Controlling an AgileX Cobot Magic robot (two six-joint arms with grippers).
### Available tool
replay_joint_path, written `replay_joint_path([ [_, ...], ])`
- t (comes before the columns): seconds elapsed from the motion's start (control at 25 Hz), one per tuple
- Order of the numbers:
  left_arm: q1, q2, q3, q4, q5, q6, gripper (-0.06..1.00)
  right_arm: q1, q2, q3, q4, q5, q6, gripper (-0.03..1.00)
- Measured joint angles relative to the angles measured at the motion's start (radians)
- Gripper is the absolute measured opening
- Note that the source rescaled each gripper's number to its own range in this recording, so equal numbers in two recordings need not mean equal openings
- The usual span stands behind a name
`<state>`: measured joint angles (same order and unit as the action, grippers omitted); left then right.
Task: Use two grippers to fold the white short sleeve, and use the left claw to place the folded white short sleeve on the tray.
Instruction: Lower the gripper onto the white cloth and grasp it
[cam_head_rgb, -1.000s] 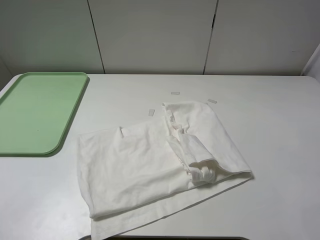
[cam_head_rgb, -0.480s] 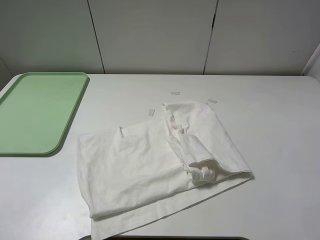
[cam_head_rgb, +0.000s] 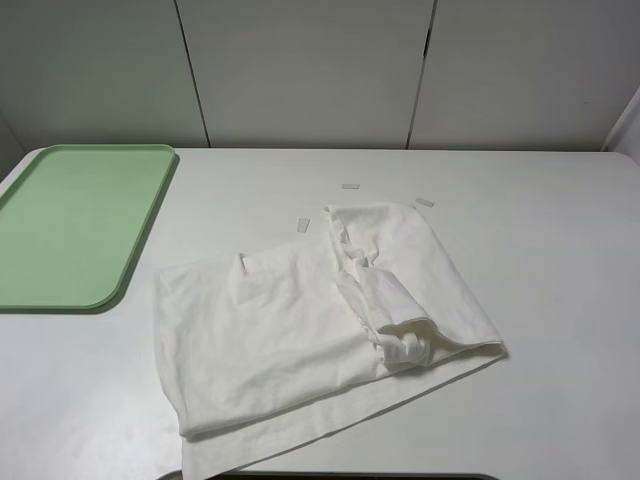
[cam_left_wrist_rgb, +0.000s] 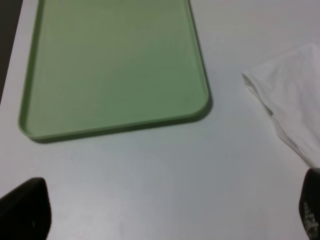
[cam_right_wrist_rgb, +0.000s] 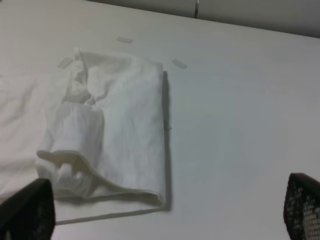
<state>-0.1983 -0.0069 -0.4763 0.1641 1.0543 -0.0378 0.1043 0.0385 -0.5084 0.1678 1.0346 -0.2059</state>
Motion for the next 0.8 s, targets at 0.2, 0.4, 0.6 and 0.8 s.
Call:
replay_joint_path([
  [0.2, 0.0, 0.053, -0.007, -0.003, -0.006, 0.0, 1.0, 0.0, 0.0, 0.0, 0.0, -0.001, 0.0, 1.0],
  [0.4, 0.0, 0.263, -0.06, -0.052, -0.192, 0.0, 1.0, 0.0, 0.0, 0.0, 0.0, -0.002, 0.0, 1.0],
  [0.6, 0.0, 0.456, -0.095, -0.149, -0.338, 0.005, 1.0, 0.0, 0.0, 0.0, 0.0, -0.002, 0.0, 1.0],
  [0.8, 0.0, 0.943, -0.134, -0.605, -0.565, 0.308, 0.98, 0.0, 0.0, 0.0, 0.0, -0.002, 0.0, 1.0],
])
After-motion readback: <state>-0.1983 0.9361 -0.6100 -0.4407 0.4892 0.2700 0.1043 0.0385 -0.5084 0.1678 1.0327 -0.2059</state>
